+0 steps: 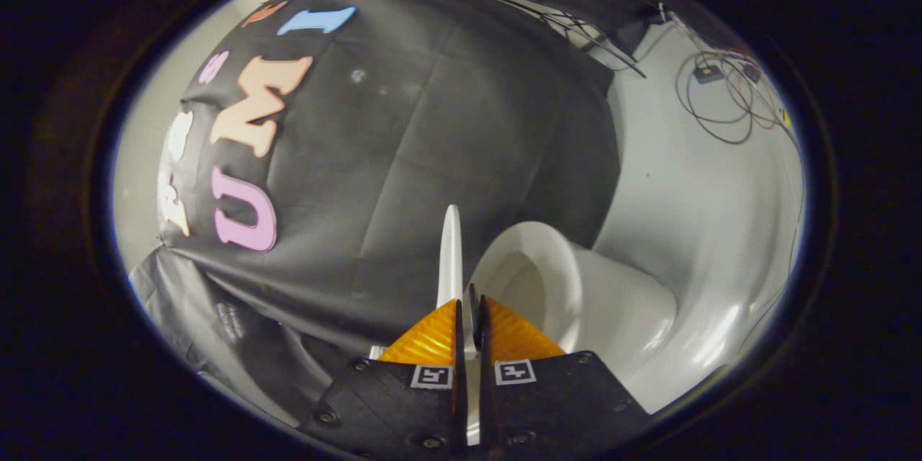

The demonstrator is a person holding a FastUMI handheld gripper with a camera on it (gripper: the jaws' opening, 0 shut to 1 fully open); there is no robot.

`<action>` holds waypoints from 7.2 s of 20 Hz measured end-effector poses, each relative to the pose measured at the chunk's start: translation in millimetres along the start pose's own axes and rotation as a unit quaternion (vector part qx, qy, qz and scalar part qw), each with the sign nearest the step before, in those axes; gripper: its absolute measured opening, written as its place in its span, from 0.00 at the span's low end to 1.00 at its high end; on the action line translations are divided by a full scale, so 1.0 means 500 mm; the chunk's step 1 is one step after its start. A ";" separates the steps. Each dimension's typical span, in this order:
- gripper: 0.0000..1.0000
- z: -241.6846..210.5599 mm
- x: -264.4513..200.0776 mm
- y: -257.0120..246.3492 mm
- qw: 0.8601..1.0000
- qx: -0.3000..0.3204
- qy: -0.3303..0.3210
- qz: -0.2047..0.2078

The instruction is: Open the toilet lid.

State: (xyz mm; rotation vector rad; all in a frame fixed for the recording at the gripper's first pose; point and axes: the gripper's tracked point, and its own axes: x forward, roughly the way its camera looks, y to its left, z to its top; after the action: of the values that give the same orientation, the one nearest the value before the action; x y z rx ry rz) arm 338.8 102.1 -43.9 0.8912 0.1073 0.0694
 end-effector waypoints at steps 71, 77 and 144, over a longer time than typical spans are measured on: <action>0.57 -0.656 -0.026 0.881 0.822 -0.489 0.124 0.264; 0.58 -0.580 -0.059 0.917 0.814 -0.505 0.086 0.272; 0.58 0.168 -0.425 0.322 0.868 -0.479 -0.083 0.099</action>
State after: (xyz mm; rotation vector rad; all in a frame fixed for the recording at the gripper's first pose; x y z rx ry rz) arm 135.5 115.8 147.5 -0.0987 -0.1775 0.2146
